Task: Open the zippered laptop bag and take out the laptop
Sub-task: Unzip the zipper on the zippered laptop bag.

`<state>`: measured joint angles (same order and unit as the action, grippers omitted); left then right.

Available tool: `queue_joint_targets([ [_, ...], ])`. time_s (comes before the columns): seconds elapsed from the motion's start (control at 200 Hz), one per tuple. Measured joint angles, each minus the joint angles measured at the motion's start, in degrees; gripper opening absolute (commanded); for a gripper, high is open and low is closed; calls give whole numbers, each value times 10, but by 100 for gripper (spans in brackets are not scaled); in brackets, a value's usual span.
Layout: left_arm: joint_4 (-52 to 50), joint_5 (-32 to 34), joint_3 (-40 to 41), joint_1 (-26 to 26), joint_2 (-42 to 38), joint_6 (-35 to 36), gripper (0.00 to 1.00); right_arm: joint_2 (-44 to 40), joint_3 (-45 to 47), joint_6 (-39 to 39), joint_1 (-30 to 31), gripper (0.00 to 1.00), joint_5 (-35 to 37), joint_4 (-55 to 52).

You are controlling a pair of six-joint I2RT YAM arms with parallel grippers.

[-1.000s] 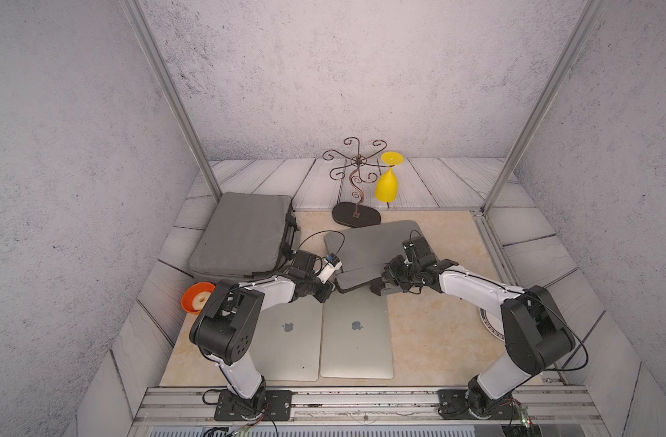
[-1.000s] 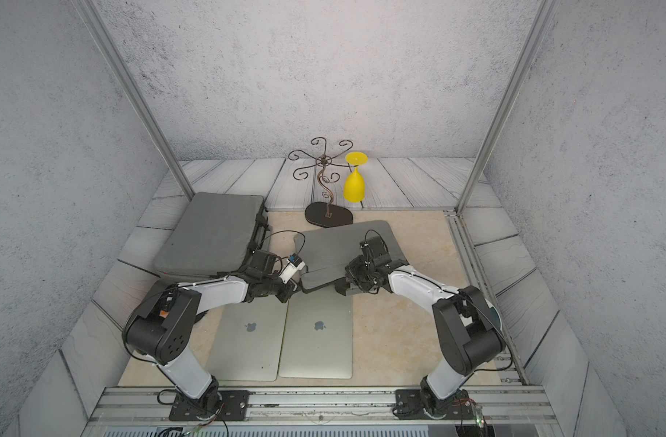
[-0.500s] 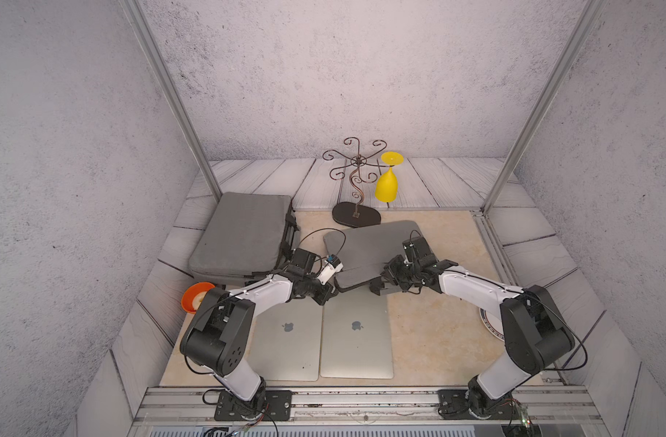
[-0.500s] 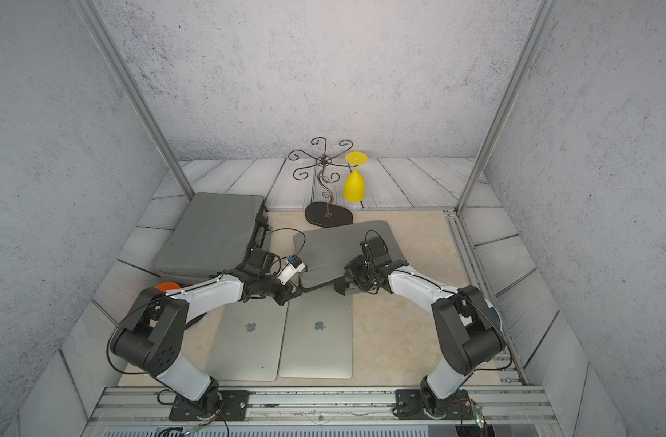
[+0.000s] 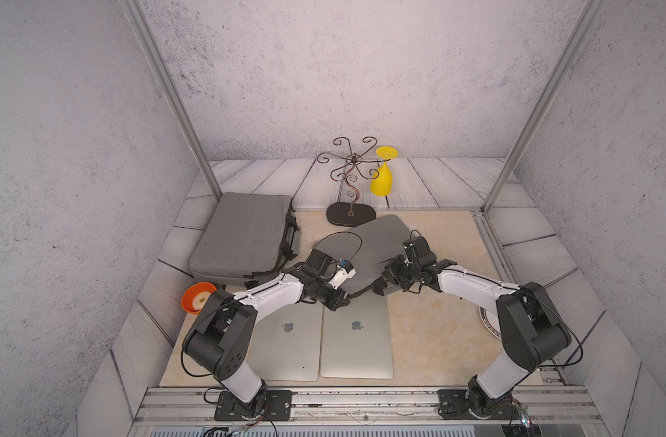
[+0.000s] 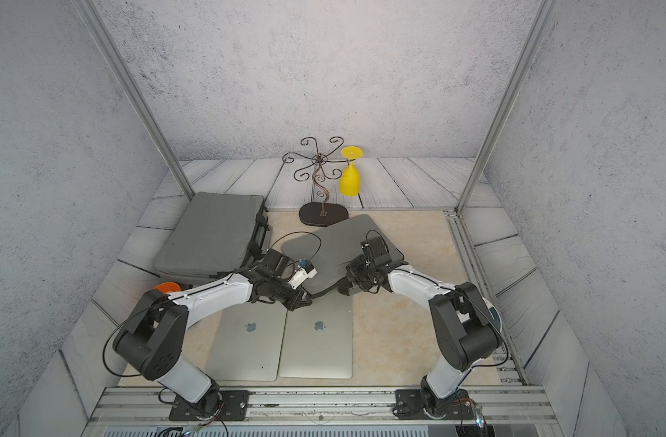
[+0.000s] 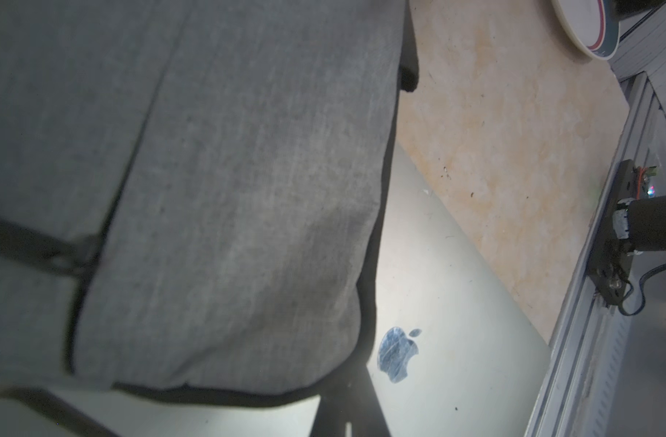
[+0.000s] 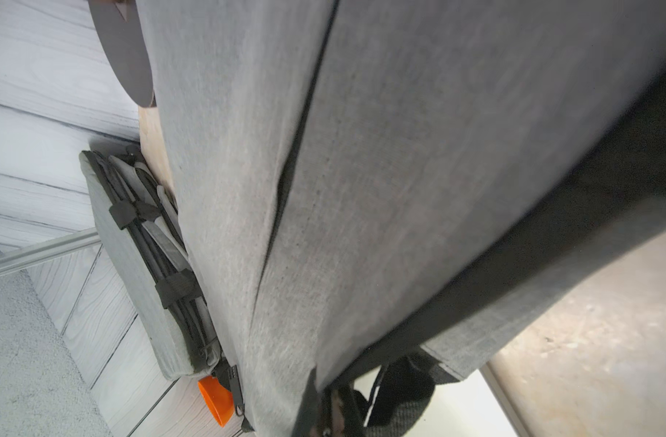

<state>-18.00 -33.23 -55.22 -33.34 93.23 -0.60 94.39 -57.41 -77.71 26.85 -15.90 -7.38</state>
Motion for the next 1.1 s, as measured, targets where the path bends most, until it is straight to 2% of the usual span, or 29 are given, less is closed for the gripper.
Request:
queue_joint_targets([
  [0.23, -11, -8, -17, -6, 13, -73, 0, -1, 12, 0, 0, 0, 13, 12],
  [0.57, 6, -4, 10, -33, 22, -97, 0, -1, 28, -2, 2, 0, 14, 19],
  [0.726, 7, -1, 10, -42, 31, -102, 16, -2, 32, -2, 2, 0, 15, 20],
  [0.891, 4, -30, 10, -44, 23, -129, 32, -2, 40, 0, 4, 0, 15, 28],
  [1.101, -7, -56, 10, -33, -31, -193, 45, -17, 56, 3, 5, 0, 17, 43],
])
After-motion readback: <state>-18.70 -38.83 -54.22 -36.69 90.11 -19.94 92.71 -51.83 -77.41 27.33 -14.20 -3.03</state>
